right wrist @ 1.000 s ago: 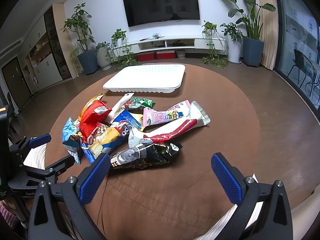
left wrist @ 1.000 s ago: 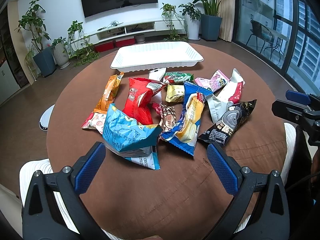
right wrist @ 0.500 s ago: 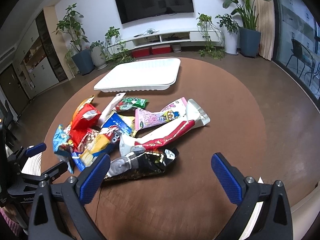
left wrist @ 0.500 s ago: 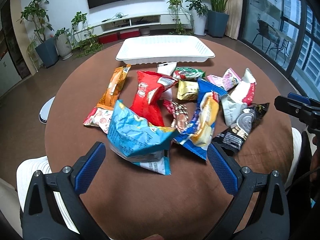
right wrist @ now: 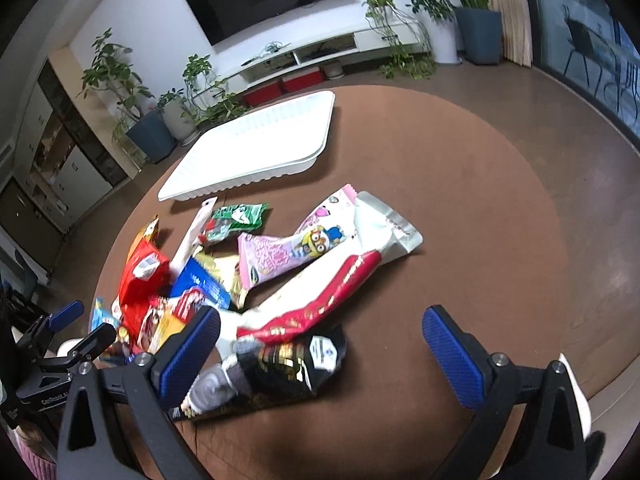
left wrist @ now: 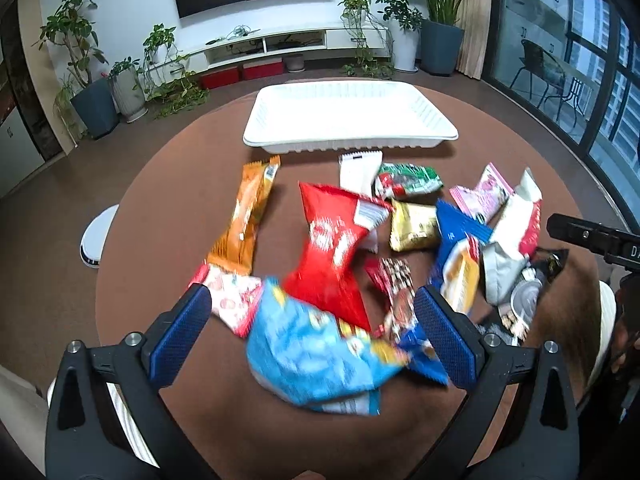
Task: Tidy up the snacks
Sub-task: 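Grasp the red chip bag with the left gripper while the right grasps a red-and-white packet, then carry the red chip bag into the white tray while the right gripper places its packet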
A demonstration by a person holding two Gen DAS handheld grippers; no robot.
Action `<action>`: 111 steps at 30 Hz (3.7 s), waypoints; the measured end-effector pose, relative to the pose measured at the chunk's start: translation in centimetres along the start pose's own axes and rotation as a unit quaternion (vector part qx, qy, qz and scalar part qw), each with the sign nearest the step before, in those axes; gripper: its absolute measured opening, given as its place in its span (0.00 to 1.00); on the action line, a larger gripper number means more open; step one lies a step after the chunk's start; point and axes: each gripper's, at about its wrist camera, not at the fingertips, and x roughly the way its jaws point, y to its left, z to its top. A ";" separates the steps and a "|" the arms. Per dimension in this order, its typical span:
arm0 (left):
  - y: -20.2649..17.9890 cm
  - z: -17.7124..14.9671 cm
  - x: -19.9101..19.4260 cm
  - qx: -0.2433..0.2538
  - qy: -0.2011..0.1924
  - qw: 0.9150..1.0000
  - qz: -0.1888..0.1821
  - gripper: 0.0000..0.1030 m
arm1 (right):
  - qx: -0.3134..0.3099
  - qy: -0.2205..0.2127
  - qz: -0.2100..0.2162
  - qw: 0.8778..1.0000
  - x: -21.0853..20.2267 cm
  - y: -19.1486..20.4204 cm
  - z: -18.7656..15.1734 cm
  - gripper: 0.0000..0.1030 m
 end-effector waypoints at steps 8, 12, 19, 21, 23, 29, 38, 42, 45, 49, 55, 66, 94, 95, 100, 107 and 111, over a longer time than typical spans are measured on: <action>-0.3 2.8 2.7 0.049 0.017 0.999 -0.010 0.85 | 0.027 0.030 0.017 0.999 2.5 -0.2 1.1 0.97; -0.1 3.4 4.8 0.055 0.044 0.997 -0.018 0.73 | 0.045 0.052 0.030 0.997 3.7 -0.8 1.3 0.93; 0.2 3.6 7.7 0.076 0.086 0.993 -0.031 0.52 | 0.025 0.051 0.025 0.998 3.9 -0.5 1.9 0.83; 0.0 3.5 8.3 0.085 0.092 0.992 -0.035 0.44 | 0.018 0.051 0.019 0.998 3.8 -0.6 2.0 0.77; -0.2 3.3 8.8 0.090 0.096 0.990 -0.044 0.35 | 0.013 0.048 0.014 0.999 3.8 -0.8 2.1 0.65; -0.2 3.3 9.8 0.086 0.101 0.990 -0.048 0.28 | 0.015 0.042 0.021 0.999 3.8 -2.0 2.4 0.32; 0.7 3.8 9.8 0.067 0.103 0.991 -0.061 0.24 | 0.049 0.025 0.090 0.994 3.4 -3.3 2.8 0.15; 0.3 3.6 9.4 0.079 0.094 0.991 -0.051 0.24 | 0.076 0.032 0.097 0.992 3.7 -3.5 2.6 0.17; 0.1 3.4 9.4 0.078 0.095 0.991 -0.052 0.24 | 0.070 0.054 0.081 0.993 4.6 -2.7 2.5 0.23; 0.0 3.3 9.2 0.080 0.092 0.991 -0.052 0.24 | 0.020 0.062 0.042 0.997 5.3 -0.1 2.5 0.36; 0.3 3.3 9.2 0.075 0.091 0.992 -0.054 0.24 | -0.105 0.080 -0.038 0.991 6.9 4.1 3.3 0.40; 1.7 3.1 9.0 0.051 0.081 0.991 -0.096 0.20 | -0.047 0.074 0.062 0.994 7.6 2.2 3.6 0.13; 6.8 15.0 5.3 -0.023 0.021 0.986 -0.167 0.20 | 0.051 0.013 0.256 0.965 5.8 -0.4 14.5 0.12; 7.0 15.9 5.3 -0.023 0.020 0.986 -0.163 0.20 | 0.050 0.012 0.259 0.965 6.1 -0.3 15.0 0.12; 7.8 19.0 5.8 -0.027 0.020 0.986 -0.164 0.20 | 0.043 0.008 0.259 0.965 7.3 0.1 17.5 0.12; 7.5 22.3 8.6 -0.020 0.038 0.988 -0.151 0.20 | 0.042 0.013 0.248 0.968 10.5 0.1 19.5 0.12; 6.7 23.7 11.2 -0.015 0.050 0.989 -0.136 0.20 | 0.048 0.019 0.237 0.970 12.8 -0.2 20.6 0.12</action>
